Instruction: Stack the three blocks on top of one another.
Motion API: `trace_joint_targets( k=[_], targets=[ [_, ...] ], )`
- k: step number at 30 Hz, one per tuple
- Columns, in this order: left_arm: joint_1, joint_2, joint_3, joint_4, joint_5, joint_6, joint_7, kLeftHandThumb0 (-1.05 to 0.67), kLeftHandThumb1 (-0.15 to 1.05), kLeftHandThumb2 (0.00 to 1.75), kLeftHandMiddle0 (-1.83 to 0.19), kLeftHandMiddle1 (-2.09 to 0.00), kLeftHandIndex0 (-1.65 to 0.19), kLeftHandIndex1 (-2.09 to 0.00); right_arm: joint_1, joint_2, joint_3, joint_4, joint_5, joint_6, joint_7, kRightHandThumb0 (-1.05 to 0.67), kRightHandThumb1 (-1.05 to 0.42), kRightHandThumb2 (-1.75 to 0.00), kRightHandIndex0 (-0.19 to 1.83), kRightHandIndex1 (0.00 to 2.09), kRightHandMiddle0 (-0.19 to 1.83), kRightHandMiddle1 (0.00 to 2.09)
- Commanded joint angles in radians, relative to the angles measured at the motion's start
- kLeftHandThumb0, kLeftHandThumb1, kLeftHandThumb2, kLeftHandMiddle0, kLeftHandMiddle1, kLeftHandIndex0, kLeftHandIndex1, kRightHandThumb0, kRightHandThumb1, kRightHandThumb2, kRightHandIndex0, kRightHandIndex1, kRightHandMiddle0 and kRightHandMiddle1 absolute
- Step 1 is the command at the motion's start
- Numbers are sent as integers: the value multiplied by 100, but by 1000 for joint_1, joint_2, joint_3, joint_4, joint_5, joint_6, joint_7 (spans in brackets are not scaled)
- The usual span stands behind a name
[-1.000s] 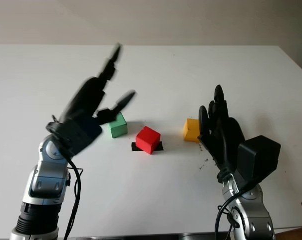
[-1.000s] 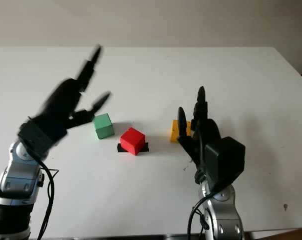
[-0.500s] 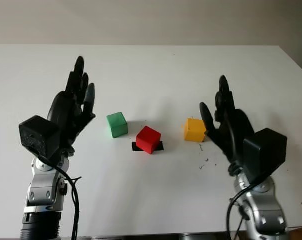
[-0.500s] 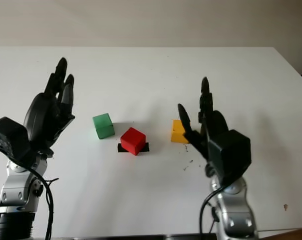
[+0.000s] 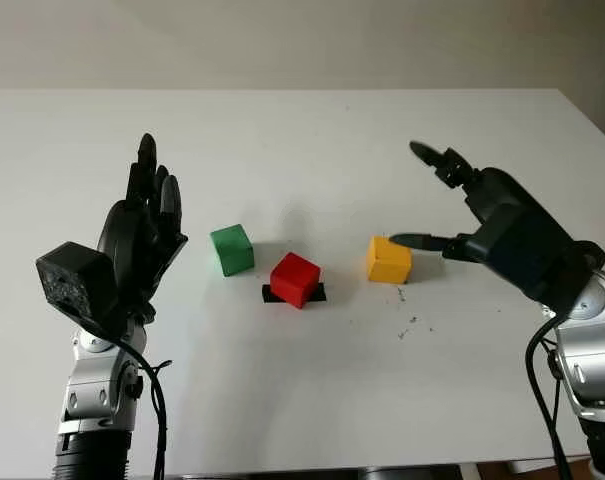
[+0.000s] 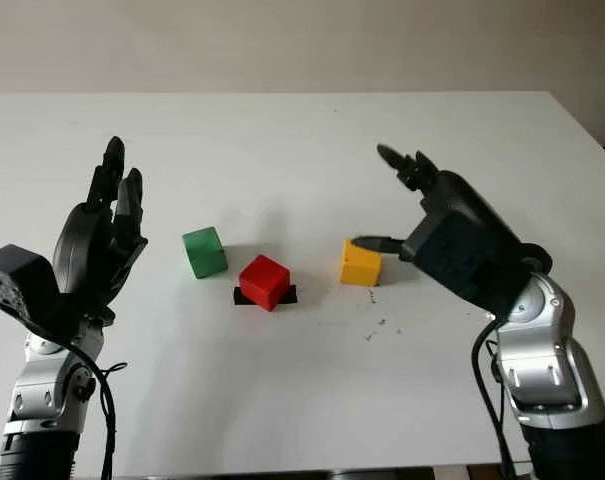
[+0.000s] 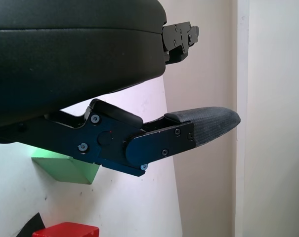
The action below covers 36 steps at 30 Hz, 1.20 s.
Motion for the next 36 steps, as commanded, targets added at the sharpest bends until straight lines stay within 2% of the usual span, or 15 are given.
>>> trace_joint_targets(
  k=[1, 8, 12, 21, 26, 30, 36],
  targets=[
    [-3, -1, -4, -15, -8, -7, 0, -77, 105, 68, 14, -6, 17, -5, -18, -34, 31, 14, -41, -20, 15, -59, -84, -5, 3, 10, 28, 9],
    [-11, 3, -13, -27, 4, -7, 6, -78, 105, 68, 17, -5, 19, -4, -13, -53, 103, 97, -139, -112, 24, -58, -83, -5, 4, 8, 30, 7],
    [-10, 6, -19, -35, 14, -8, 11, -77, 105, 68, 18, -5, 19, -4, -19, -61, 137, 151, -200, -177, 12, -64, -86, -6, 5, 8, 32, 7],
    [-10, 15, -30, -45, 26, -13, 7, -77, 105, 66, 19, -4, 19, -1, -23, -51, 168, 185, -297, -219, 8, -67, -87, -6, 7, 7, 40, 9],
    [-9, 29, -48, -39, 61, -38, 1, -72, 105, 69, 19, -4, 19, -1, -9, -36, 164, 196, -331, -231, -30, -62, -89, -6, 10, 8, 44, 10],
    [-4, 41, -65, -33, 104, -60, 6, -70, 105, 66, 17, -5, 16, -3, 3, -23, 160, 222, -365, -260, -138, -54, -89, -6, 20, 11, 61, 18],
    [-6, 48, -68, -19, 126, -85, 8, -70, 105, 64, 15, -6, 15, -5, 3, -4, 139, 254, -340, -311, -232, -46, -92, -6, 29, 12, 75, 29]
  ],
)
